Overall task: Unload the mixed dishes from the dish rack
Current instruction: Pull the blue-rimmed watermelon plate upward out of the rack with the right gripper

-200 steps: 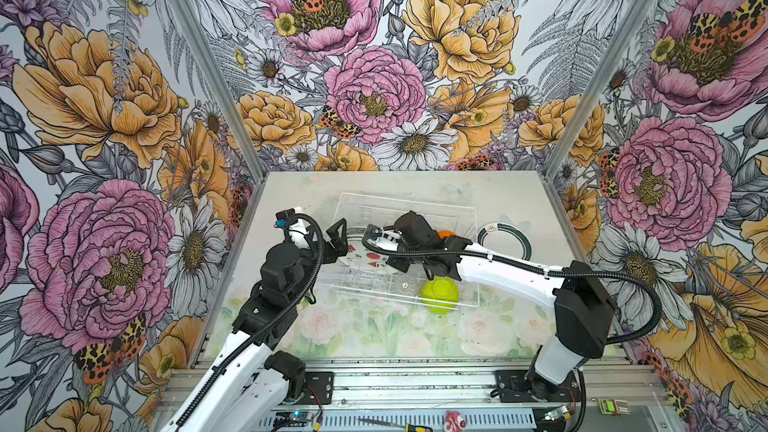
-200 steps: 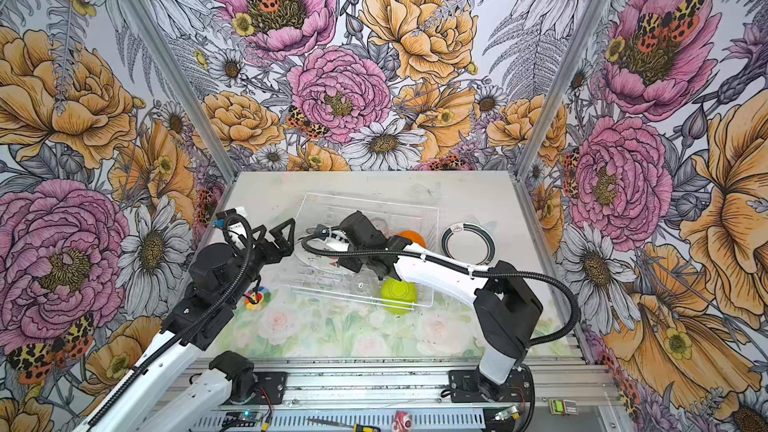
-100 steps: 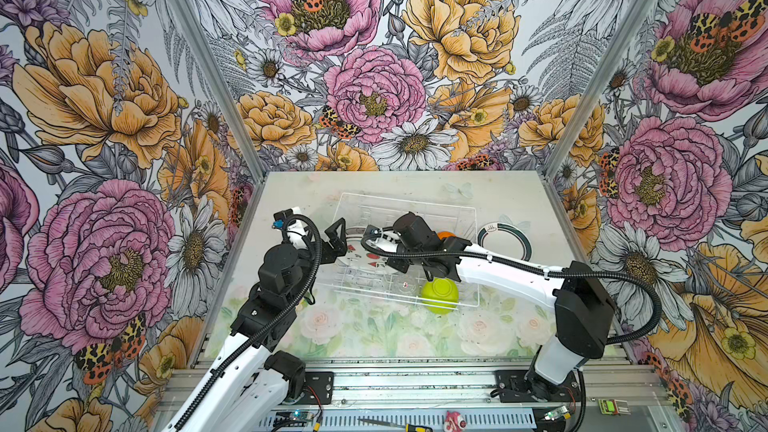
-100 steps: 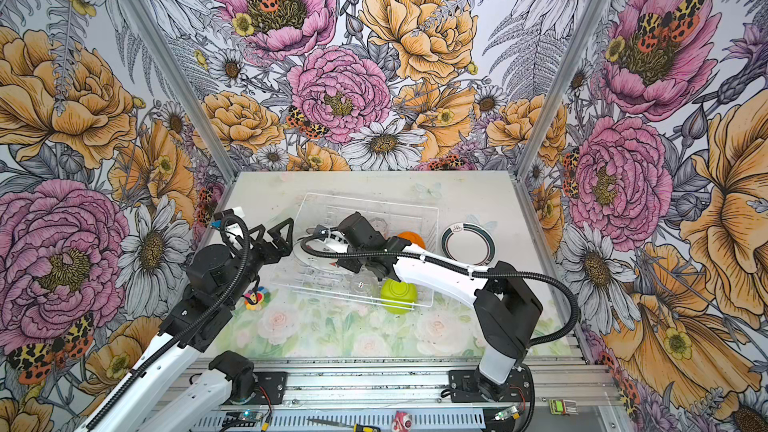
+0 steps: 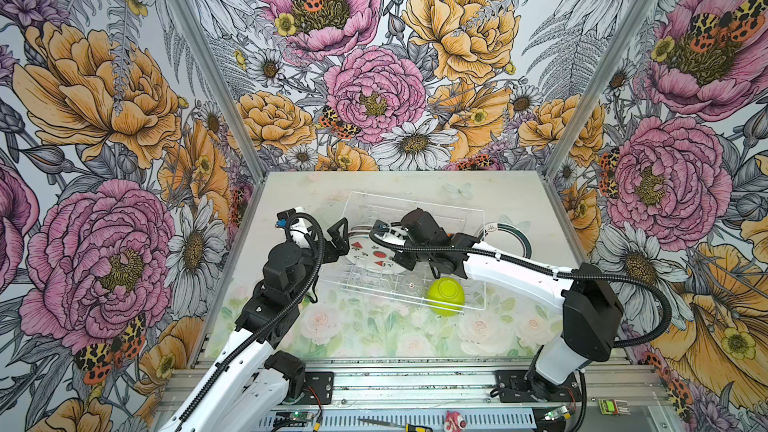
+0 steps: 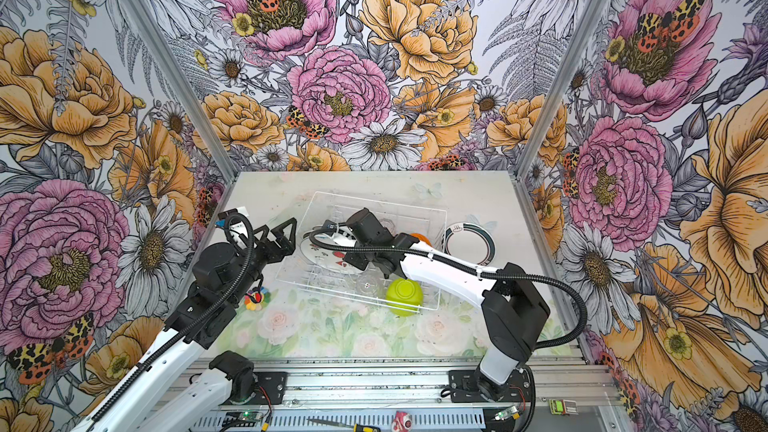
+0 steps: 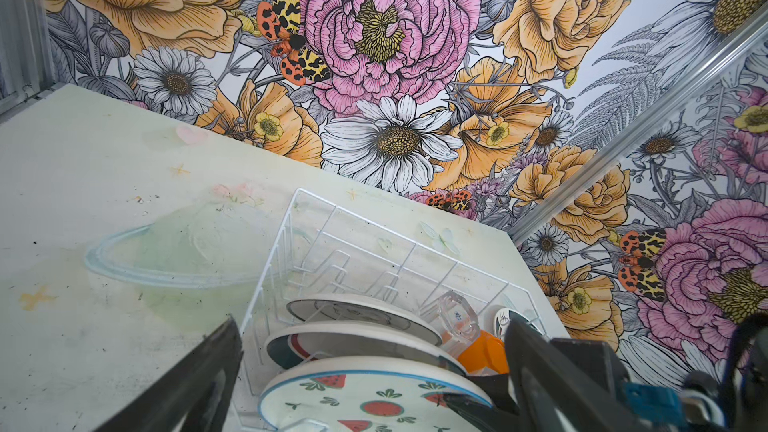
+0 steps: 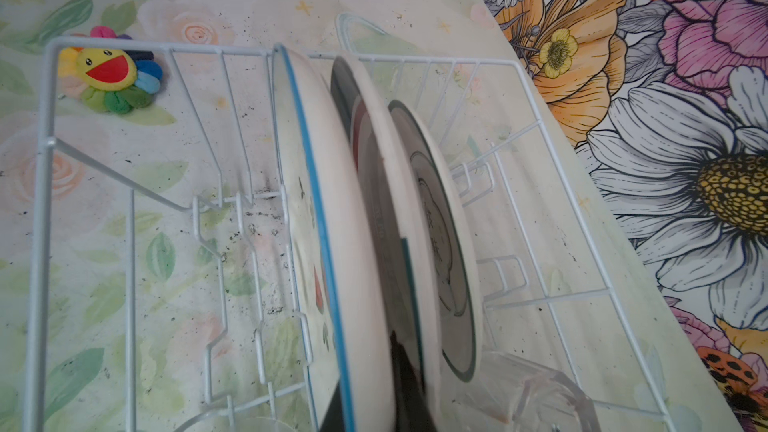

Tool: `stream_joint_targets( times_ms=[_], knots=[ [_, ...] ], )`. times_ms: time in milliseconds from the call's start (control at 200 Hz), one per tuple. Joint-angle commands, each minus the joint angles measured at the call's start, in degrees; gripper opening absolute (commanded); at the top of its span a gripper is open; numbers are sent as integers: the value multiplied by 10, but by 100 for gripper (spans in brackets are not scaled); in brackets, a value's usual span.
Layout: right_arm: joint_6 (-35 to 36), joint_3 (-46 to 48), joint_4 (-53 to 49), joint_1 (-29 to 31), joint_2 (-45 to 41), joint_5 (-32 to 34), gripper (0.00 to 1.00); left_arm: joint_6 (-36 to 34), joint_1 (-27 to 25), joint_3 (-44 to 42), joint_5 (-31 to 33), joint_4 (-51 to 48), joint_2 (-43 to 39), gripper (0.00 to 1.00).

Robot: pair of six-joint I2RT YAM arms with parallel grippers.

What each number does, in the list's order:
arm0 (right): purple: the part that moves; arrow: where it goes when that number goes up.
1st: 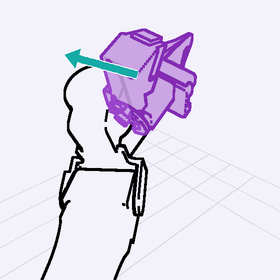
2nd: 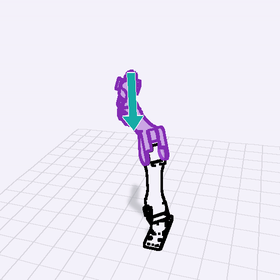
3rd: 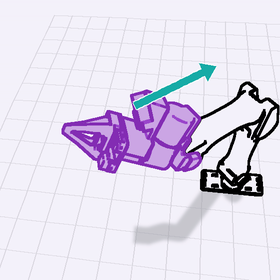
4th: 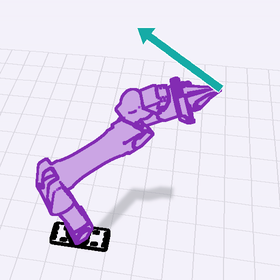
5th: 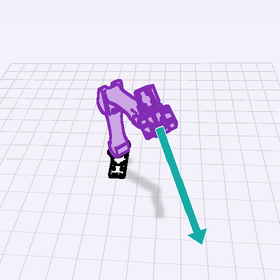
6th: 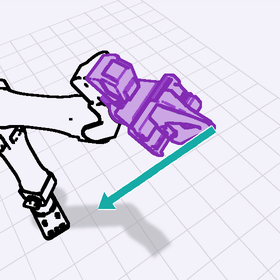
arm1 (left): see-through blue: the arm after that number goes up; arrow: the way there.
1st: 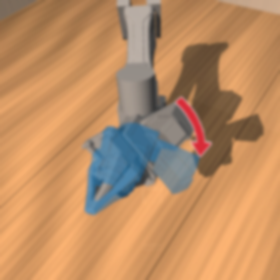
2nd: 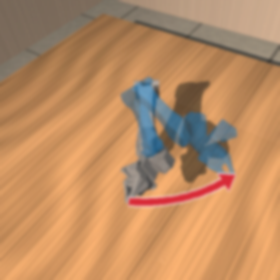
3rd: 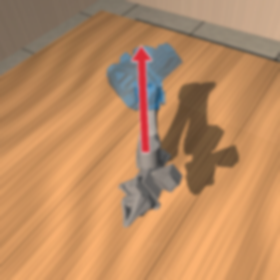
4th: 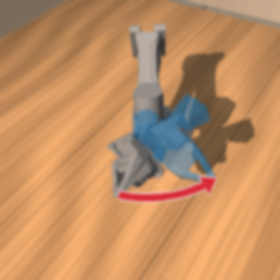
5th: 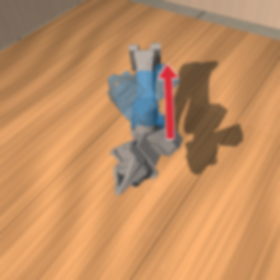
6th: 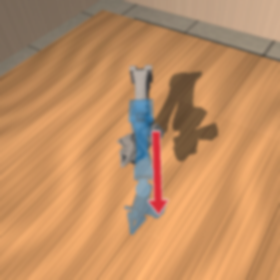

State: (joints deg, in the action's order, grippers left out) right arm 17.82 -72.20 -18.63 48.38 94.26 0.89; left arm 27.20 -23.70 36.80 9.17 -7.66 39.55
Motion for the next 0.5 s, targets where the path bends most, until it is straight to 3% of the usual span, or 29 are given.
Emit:
stream_joint_targets(
  times_ms=[0, 495],
  knots=[
    [-75, -11, 79, -16, -59, -17, 0, 8, 5, -5, -16, 19, 1, 99],
    [-73, -28, 87, -17, -77, -43, 0, 9, 4, -11, -13, 23, 1, 99]
  ],
)
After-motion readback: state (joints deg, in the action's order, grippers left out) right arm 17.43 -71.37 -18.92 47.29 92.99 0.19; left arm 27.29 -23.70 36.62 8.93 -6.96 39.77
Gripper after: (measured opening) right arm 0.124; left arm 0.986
